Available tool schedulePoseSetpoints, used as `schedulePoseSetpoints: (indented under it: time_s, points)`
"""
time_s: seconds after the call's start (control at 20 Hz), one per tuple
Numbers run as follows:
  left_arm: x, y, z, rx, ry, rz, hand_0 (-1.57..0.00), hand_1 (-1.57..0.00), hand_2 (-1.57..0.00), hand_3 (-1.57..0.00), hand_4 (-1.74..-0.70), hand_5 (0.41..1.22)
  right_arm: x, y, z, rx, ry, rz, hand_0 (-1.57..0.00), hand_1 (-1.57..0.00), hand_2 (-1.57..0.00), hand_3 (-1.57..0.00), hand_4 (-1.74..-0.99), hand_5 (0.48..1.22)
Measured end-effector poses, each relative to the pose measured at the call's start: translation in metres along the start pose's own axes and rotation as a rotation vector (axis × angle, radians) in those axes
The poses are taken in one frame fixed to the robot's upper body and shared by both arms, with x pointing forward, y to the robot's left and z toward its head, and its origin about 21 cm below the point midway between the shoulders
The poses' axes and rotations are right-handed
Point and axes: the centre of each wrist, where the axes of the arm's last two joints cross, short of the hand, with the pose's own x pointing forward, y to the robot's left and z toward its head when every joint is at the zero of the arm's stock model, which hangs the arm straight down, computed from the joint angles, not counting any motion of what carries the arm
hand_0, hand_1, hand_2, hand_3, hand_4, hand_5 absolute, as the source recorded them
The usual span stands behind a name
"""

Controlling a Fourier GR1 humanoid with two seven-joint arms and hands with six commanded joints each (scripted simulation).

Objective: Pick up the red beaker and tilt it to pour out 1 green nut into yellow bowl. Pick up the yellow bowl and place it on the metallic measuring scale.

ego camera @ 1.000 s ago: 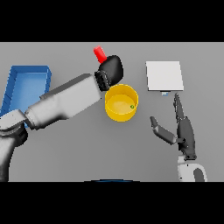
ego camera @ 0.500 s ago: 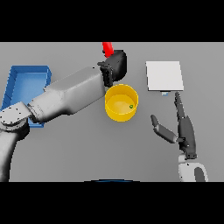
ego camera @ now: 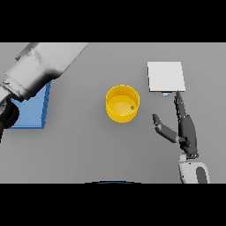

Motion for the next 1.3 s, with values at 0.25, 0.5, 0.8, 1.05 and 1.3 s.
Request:
schedulePoseSetpoints:
  time_s: [0.25,0.5,0.8,1.05,1.3]
  points:
    - [-0.076,-0.06,0.019,-0.05,0.305,0.56,-1.57,-1.57,-1.56,-1.37,-1.73,1.221,-0.003,-0.001,0.0,0.014,-0.001,0.0,0.0,0.0,0.0,0.0,-1.224,0.592]
    - [-0.104,-0.14,0.052,0.037,0.468,1.006,-1.57,-1.57,-1.57,-1.43,-1.74,1.221,-0.004,-0.006,-0.005,0.025,-0.03,0.008,0.0,0.0,0.0,0.0,-1.226,0.587]
    - [-0.08,-0.221,0.097,0.063,0.793,1.33,-1.57,-1.57,-1.57,-1.45,-1.74,1.221,-0.008,-0.007,-0.004,0.048,-0.026,0.043,0.0,0.0,0.0,0.0,-1.209,0.62]
    - [-0.025,-0.256,0.137,0.016,0.976,1.468,-1.57,-1.57,-1.57,-1.45,-1.74,1.221,-0.007,-0.005,-0.002,0.071,-0.014,0.065,0.0,0.0,0.0,0.0,-1.206,0.657]
    - [0.026,-0.272,0.162,-0.054,1.05,1.55,-1.57,-1.57,-1.57,-1.47,-1.74,1.221,-0.006,-0.009,-0.002,0.077,-0.027,0.065,0.0,0.0,0.0,0.0,-1.214,0.664]
